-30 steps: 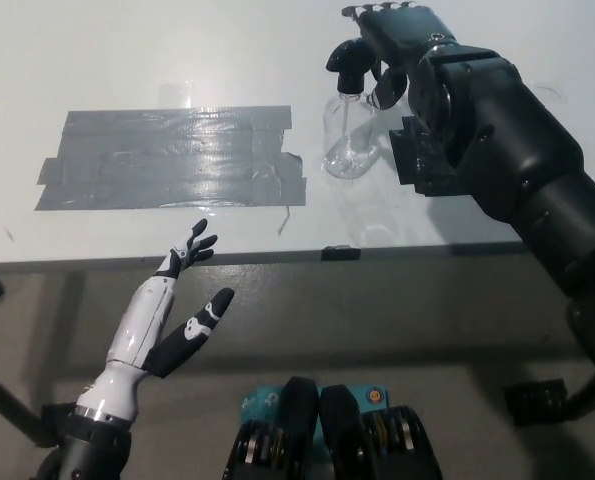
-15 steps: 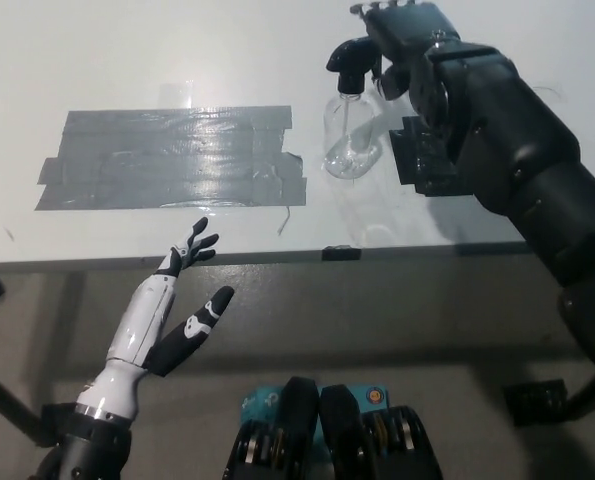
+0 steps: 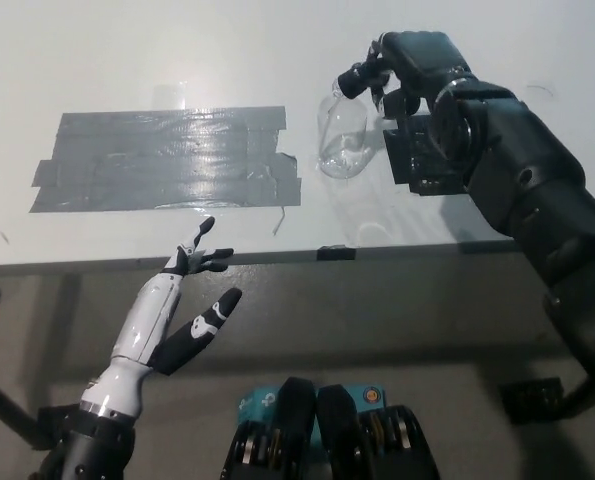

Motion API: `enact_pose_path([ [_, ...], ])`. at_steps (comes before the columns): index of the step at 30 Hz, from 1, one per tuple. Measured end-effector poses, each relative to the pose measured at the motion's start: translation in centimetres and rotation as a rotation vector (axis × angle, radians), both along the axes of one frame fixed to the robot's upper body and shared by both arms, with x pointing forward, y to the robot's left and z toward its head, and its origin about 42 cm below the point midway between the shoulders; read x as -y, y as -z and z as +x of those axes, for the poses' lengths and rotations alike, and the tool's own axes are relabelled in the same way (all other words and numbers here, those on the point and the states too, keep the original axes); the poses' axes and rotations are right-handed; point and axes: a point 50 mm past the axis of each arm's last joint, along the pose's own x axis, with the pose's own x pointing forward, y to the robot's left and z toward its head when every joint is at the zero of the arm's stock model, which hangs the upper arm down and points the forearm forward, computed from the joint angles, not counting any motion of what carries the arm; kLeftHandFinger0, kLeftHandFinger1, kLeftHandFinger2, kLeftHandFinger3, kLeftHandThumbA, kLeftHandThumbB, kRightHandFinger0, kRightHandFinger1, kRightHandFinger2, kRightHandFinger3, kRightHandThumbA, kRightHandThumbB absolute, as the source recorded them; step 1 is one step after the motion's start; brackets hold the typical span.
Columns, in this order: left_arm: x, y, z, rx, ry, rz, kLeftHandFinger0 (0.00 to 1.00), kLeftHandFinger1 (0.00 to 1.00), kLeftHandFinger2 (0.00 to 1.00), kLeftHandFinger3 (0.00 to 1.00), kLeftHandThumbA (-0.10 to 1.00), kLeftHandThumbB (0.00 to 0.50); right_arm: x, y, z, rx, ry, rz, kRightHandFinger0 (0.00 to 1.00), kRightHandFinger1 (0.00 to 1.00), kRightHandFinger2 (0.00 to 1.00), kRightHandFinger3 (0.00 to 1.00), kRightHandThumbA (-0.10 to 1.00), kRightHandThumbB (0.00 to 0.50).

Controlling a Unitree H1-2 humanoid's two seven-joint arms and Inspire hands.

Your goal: The robot grabs the black lid of the spray bottle on the desk and places it on the black area of the desk

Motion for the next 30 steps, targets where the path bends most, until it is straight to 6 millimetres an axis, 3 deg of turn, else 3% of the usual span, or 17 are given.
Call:
enact_pose_path([
  [4,0.0,0.1,0.0,-0.01,0.003,0.012,0.78,0.65,0.74,1.0,0.83,0.0,0.0,-0.3,0.0,0.034,-0.012,0.068,0.0,0.34,0.58,0.42,0.56,0.403],
  [5,0.0,0.1,0.0,-0.012,0.004,0.014,0.78,0.65,0.73,1.0,0.83,0.0,0.0,-0.4,0.0,0.043,-0.016,0.081,0.0,0.34,0.57,0.46,0.63,0.412],
  [8,0.0,0.1,0.0,-0.013,0.005,0.018,0.83,0.68,0.75,1.0,0.82,0.0,-0.1,-1.1,0.1,0.069,-0.016,0.112,0.03,0.37,0.6,0.62,0.64,0.384],
  [11,0.0,0.1,0.0,-0.017,0.005,0.023,0.83,0.69,0.76,1.0,0.83,0.0,-0.5,-2.6,0.2,0.104,-0.031,0.15,0.07,0.39,0.6,0.62,0.61,0.372],
  [15,0.0,0.2,0.1,-0.023,0.004,0.026,0.76,0.66,0.77,1.0,0.81,0.0,-1.1,-4.9,0.4,0.151,-0.049,0.205,0.08,0.38,0.6,0.64,0.61,0.367],
  [19,0.1,0.2,0.1,-0.024,0.006,0.03,0.78,0.65,0.74,1.0,0.82,0.0,-1.2,-7.1,0.5,0.194,-0.067,0.258,0.07,0.33,0.54,0.57,0.57,0.352],
  [27,0.0,0.2,0.0,-0.026,0.004,0.038,0.82,0.66,0.73,1.0,0.82,0.0,1.6,-10.8,0.7,0.279,-0.052,0.337,0.06,0.32,0.54,0.58,0.57,0.322],
  [30,0.0,0.2,0.0,-0.026,0.004,0.037,0.82,0.65,0.72,1.0,0.82,0.0,3.1,-11.9,0.7,0.301,-0.039,0.356,0.06,0.33,0.55,0.59,0.57,0.334],
])
